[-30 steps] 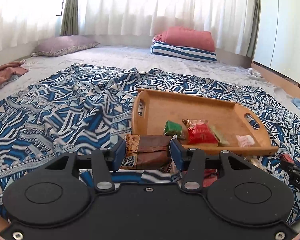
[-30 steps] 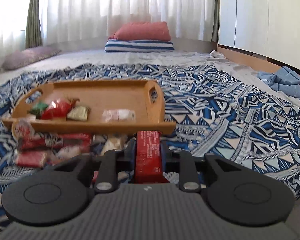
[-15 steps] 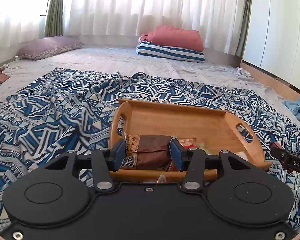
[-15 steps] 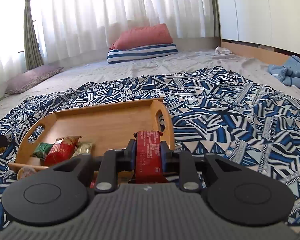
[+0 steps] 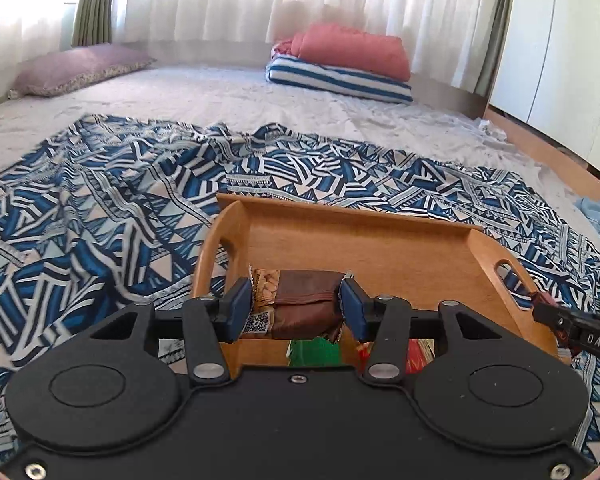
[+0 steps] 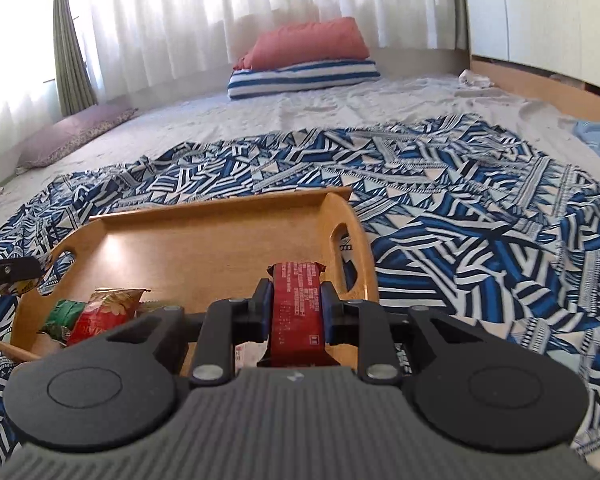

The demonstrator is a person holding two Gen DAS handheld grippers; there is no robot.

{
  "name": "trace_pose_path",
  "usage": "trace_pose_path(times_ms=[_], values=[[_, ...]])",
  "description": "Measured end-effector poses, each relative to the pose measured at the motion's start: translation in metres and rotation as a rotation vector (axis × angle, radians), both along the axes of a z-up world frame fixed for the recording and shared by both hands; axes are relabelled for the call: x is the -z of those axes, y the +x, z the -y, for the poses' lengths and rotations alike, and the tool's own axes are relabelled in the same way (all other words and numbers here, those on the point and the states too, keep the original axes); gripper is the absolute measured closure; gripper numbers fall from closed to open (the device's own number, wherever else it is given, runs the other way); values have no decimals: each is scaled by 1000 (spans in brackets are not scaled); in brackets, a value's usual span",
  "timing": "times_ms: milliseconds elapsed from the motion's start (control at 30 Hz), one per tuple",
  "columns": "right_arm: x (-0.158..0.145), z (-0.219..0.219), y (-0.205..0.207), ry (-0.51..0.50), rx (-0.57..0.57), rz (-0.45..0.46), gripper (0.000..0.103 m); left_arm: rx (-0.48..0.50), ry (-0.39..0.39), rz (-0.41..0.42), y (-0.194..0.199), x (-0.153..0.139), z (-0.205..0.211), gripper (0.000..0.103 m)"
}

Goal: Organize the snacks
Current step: 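Lift the brown nut bag and red bar and carry both over the tray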

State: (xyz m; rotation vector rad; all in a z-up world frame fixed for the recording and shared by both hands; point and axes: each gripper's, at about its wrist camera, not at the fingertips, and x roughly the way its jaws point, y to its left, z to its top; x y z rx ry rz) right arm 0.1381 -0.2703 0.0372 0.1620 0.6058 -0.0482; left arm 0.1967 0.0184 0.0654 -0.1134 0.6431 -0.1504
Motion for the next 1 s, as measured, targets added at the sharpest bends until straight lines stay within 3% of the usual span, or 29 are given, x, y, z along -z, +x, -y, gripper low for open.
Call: trace_pose_path(times_ms=[333, 700, 1000], values=[[13, 2, 38, 1, -34, -53, 74, 15, 48, -41, 49, 18, 20, 56], [24, 1, 57, 33, -49, -90, 74, 28, 106, -69, 59, 36, 33, 56], [30, -1, 59, 35, -52, -100, 74, 25, 97, -84, 60, 43, 34, 56]])
